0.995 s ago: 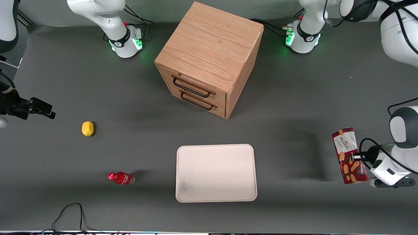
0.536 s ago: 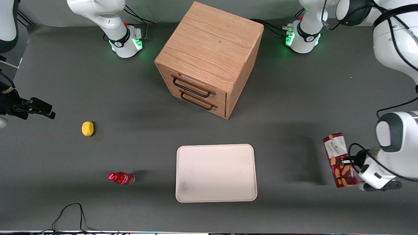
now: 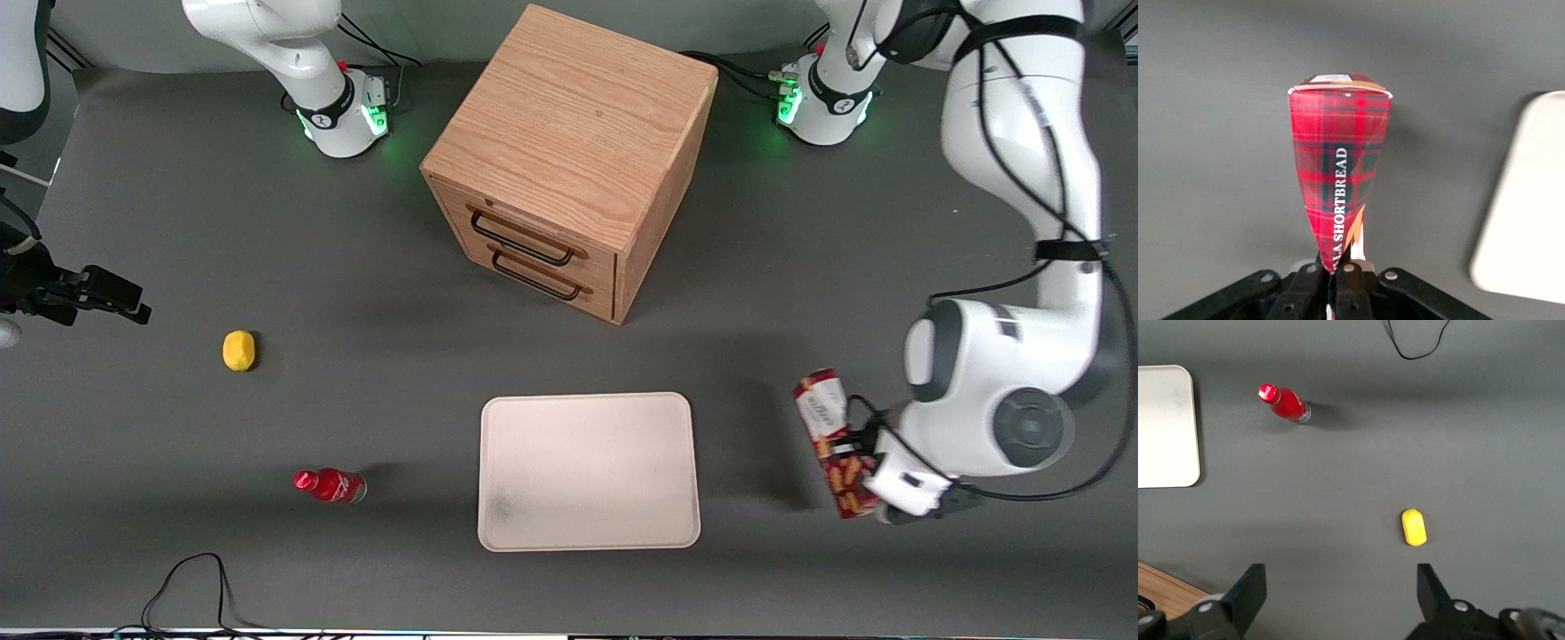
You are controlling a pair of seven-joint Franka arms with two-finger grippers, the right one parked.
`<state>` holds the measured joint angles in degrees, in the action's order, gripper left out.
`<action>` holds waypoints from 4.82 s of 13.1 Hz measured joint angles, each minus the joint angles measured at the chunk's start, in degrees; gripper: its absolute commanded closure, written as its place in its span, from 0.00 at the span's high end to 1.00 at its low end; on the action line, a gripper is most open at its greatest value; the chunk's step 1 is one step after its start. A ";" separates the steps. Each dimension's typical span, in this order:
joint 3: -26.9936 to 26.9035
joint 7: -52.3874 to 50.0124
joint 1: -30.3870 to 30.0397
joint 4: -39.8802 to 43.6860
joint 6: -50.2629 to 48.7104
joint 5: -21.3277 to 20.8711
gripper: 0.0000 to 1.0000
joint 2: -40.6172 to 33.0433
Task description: Place red cookie box on tray
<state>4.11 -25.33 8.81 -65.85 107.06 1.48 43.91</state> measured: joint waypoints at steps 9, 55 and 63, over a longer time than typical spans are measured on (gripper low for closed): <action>5.90 -6.63 8.02 10.22 11.10 0.02 0.00 11.90; -5.10 20.98 -13.60 -38.84 -18.41 -1.03 1.00 -52.44; -5.77 19.44 -9.96 -41.51 -16.27 -2.31 1.00 -54.28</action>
<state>-1.66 -5.89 -1.16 -107.35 90.79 -0.83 -10.37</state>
